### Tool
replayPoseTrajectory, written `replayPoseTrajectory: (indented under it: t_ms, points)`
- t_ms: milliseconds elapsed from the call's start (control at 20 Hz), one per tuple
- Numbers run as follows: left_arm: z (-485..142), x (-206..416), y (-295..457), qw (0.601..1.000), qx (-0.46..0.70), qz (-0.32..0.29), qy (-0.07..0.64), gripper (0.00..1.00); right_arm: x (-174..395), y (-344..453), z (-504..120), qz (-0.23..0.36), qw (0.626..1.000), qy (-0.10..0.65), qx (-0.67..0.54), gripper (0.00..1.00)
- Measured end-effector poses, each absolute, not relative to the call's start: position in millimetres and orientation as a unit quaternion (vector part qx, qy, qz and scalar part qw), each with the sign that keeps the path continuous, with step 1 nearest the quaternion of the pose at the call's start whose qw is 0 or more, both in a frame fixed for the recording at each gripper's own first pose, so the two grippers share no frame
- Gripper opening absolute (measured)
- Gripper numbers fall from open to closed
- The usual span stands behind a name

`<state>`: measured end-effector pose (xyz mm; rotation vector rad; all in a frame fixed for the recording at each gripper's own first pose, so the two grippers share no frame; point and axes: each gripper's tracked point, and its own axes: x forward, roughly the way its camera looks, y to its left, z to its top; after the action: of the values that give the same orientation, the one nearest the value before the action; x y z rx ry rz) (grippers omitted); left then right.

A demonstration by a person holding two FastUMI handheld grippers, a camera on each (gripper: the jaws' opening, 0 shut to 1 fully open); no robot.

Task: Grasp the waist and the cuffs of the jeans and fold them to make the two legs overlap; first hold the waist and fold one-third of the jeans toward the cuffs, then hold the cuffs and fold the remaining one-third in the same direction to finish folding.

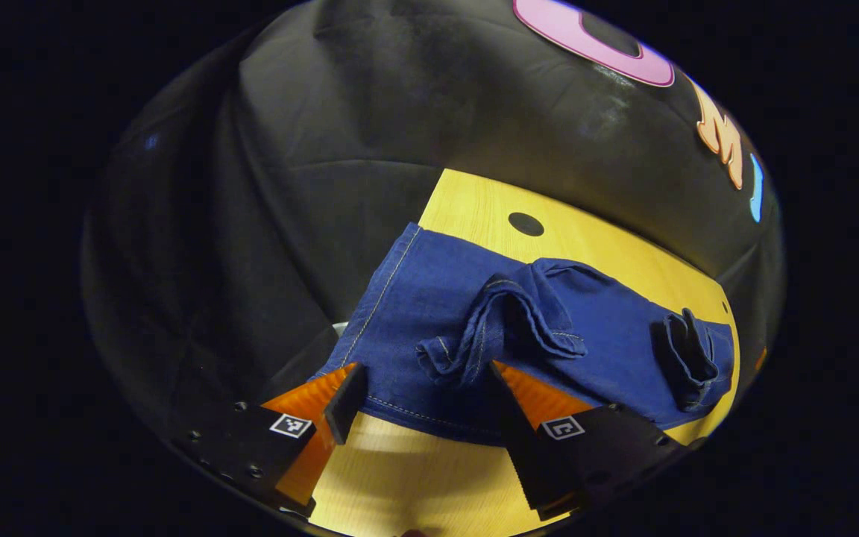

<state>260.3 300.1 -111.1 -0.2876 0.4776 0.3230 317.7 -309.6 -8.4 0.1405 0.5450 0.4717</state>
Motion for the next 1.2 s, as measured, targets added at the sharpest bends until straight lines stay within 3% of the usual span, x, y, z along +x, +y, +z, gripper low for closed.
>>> replayPoseTrajectory:
  t_ms: [250,300,350,450,600,650,700,750,850,1000,1200]
  points:
    - [-120.9,260.7,296.5,0.948,-0.079,0.168,0.259,0.93,335.6,-355.1,-9.0,0.175,0.945,0.262,0.085,0.98]
    - [-120.2,260.4,294.8,0.950,-0.059,0.164,0.260,0.92,337.2,-361.2,-7.9,0.168,0.946,0.263,0.088,0.94]
    - [-118.6,264.4,295.3,0.954,-0.054,0.166,0.245,0.91,336.9,-367.2,-6.9,0.164,0.946,0.264,0.091,0.99]
    - [-111.5,264.6,296.6,0.955,-0.071,0.173,0.229,0.72,338.2,-373.0,-8.8,0.158,0.946,0.266,0.093,0.99]
    - [-106.6,263.2,296.9,0.957,-0.073,0.169,0.226,0.63,341.6,-381.8,-8.3,0.153,0.947,0.267,0.093,0.99]
    - [-102.0,263.7,296.8,0.958,-0.075,0.164,0.223,0.51,341.1,-381.7,-9.9,0.151,0.947,0.268,0.093,0.99]
    - [-98.2,265.0,295.9,0.960,-0.084,0.158,0.216,0.49,341.0,-382.5,-10.5,0.150,0.946,0.271,0.094,0.99]
    - [-91.5,262.0,296.1,0.960,-0.098,0.159,0.206,0.26,340.2,-384.1,-12.0,0.149,0.946,0.273,0.094,0.99]
    - [-84.1,254.4,300.0,0.960,-0.126,0.163,0.189,0.08,338.6,-390.6,-17.2,0.146,0.945,0.278,0.091,0.99]
    - [-91.4,259.6,297.8,0.957,-0.145,0.167,0.187,0.00,336.6,-395.4,-20.3,0.142,0.944,0.283,0.092,0.98]
    - [-92.5,259.0,301.5,0.953,-0.121,0.187,0.204,0.00,336.2,-402.8,-16.3,0.137,0.946,0.280,0.089,0.99]
